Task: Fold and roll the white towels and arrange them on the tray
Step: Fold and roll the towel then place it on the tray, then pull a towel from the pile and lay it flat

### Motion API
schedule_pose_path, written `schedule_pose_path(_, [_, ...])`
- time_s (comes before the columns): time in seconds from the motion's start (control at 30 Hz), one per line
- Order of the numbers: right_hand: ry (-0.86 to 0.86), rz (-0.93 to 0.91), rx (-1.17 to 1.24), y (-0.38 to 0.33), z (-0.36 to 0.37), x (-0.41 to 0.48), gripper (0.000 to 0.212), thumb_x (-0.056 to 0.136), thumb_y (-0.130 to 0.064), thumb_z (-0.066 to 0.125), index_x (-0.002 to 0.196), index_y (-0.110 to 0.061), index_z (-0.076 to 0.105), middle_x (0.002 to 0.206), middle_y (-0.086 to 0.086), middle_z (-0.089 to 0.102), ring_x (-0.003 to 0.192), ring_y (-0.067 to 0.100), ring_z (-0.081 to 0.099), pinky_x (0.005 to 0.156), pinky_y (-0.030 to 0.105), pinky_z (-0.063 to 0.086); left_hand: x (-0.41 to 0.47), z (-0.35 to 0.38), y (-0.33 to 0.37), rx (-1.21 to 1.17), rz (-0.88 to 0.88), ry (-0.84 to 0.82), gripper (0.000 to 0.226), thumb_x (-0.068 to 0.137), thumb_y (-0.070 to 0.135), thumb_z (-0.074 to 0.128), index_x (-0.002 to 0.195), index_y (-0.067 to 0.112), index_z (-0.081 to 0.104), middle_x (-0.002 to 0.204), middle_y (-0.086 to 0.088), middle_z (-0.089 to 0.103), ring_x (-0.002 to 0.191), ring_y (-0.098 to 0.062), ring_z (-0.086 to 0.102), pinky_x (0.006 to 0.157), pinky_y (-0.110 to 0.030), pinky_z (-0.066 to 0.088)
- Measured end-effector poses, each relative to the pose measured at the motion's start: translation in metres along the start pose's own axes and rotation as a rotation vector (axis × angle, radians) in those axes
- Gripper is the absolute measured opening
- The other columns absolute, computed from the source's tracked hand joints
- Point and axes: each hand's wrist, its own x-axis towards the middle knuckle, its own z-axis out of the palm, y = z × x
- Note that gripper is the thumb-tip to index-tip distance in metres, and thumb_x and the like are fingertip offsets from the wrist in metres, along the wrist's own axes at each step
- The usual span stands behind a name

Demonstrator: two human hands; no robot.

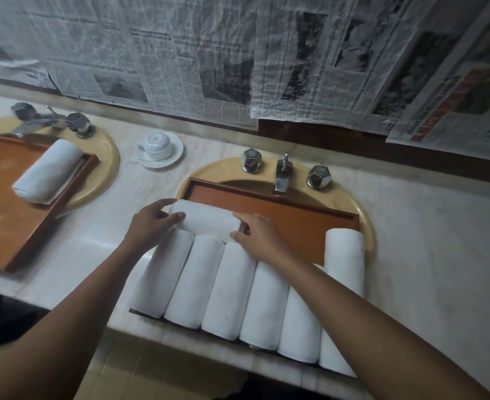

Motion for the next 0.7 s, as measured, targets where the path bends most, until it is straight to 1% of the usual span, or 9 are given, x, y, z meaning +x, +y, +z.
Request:
schedule_pose_path(0.1, [0.009, -0.01, 0.016, -0.003, -0.009, -0.01, 0.049, 0.097, -0.032, 0.064, 0.145, -0.03, 0.057, 0.112, -0.011, 0.07, 0.106, 0.013, 0.062, 0.092, 0.026, 0.046, -0.003, 0.002, 0.004, 0.084, 0.009, 0.028, 0.042, 0.093, 0.039, 0.071, 0.133, 0.03, 0.062, 0.101, 0.004, 0.071, 0.097, -0.018, 0.063, 0.076, -0.027, 0.044])
schedule_pose_path(0.2, [0.106, -0.017, 0.045, 0.005, -0.022, -0.027, 0.029, 0.097, -0.027, 0.062, 0.125, -0.032, 0.071, 0.118, -0.014, 0.073, 0.102, 0.007, 0.065, 0.083, 0.018, 0.047, -0.007, 0.012, 0.016, 0.267, 0.109, 0.124, 0.045, 0.091, 0.033, 0.071, 0.134, 0.024, 0.062, 0.117, -0.008, 0.066, 0.111, -0.032, 0.058, 0.09, -0.043, 0.046])
schedule_pose_path(0.27, [0.147, -0.009, 0.101, 0.014, -0.033, -0.043, 0.024, 0.1, -0.028, 0.062, 0.122, -0.032, 0.071, 0.119, -0.015, 0.072, 0.102, 0.004, 0.063, 0.079, 0.015, 0.045, -0.013, 0.022, 0.031, 0.398, 0.18, 0.181, 0.044, 0.09, 0.03, 0.071, 0.132, 0.021, 0.063, 0.125, -0.013, 0.062, 0.119, -0.04, 0.052, 0.097, -0.051, 0.043])
schedule_pose_path(0.33, [0.188, 0.007, 0.148, 0.026, -0.046, -0.063, 0.023, 0.101, -0.03, 0.061, 0.123, -0.03, 0.071, 0.119, -0.016, 0.07, 0.105, 0.004, 0.062, 0.081, 0.017, 0.047, -0.02, 0.036, 0.047, 0.465, 0.274, 0.25, 0.04, 0.087, 0.026, 0.072, 0.126, 0.019, 0.067, 0.125, -0.015, 0.063, 0.119, -0.042, 0.052, 0.098, -0.052, 0.04])
schedule_pose_path(0.43, [0.3, 0.027, 0.187, 0.047, -0.065, -0.094, 0.02, 0.1, -0.026, 0.063, 0.116, -0.03, 0.074, 0.109, -0.017, 0.071, 0.097, -0.002, 0.062, 0.079, 0.01, 0.044, -0.034, 0.06, 0.074, 0.469, 0.393, 0.303, 0.031, 0.083, 0.029, 0.068, 0.113, 0.021, 0.072, 0.12, -0.009, 0.067, 0.116, -0.04, 0.054, 0.098, -0.051, 0.038])
schedule_pose_path(0.53, [0.428, 0.054, 0.242, 0.074, -0.085, -0.123, 0.017, 0.097, -0.019, 0.066, 0.107, -0.029, 0.077, 0.099, -0.019, 0.073, 0.089, -0.008, 0.064, 0.082, 0.013, 0.049, -0.047, 0.089, 0.11, 0.423, 0.476, 0.205, 0.028, 0.085, 0.033, 0.063, 0.11, 0.025, 0.074, 0.122, -0.003, 0.068, 0.119, -0.034, 0.055, 0.102, -0.049, 0.038])
schedule_pose_path(0.57, [0.457, 0.071, 0.262, 0.082, -0.093, -0.133, 0.017, 0.097, -0.017, 0.067, 0.105, -0.028, 0.077, 0.097, -0.02, 0.072, 0.087, -0.012, 0.064, 0.082, 0.011, 0.049, -0.052, 0.1, 0.121, 0.409, 0.496, 0.145, 0.025, 0.088, 0.032, 0.066, 0.111, 0.025, 0.074, 0.125, -0.003, 0.067, 0.121, -0.032, 0.055, 0.103, -0.049, 0.039])
schedule_pose_path(0.63, [0.515, 0.108, 0.261, 0.102, -0.111, -0.157, 0.017, 0.097, -0.019, 0.067, 0.106, -0.028, 0.078, 0.096, -0.023, 0.071, 0.084, -0.019, 0.06, 0.077, 0.002, 0.043, -0.063, 0.125, 0.145, 0.38, 0.574, 0.038, 0.026, 0.091, 0.033, 0.065, 0.115, 0.024, 0.073, 0.127, -0.002, 0.067, 0.121, -0.03, 0.055, 0.101, -0.049, 0.044])
schedule_pose_path(0.7, [0.567, 0.136, 0.25, 0.124, -0.129, -0.182, 0.016, 0.097, -0.022, 0.067, 0.105, -0.031, 0.078, 0.097, -0.024, 0.071, 0.086, -0.019, 0.061, 0.075, -0.001, 0.041, -0.078, 0.152, 0.171, 0.362, 0.663, -0.023, 0.031, 0.092, 0.036, 0.06, 0.118, 0.024, 0.072, 0.127, 0.0, 0.067, 0.12, -0.027, 0.056, 0.098, -0.046, 0.047])
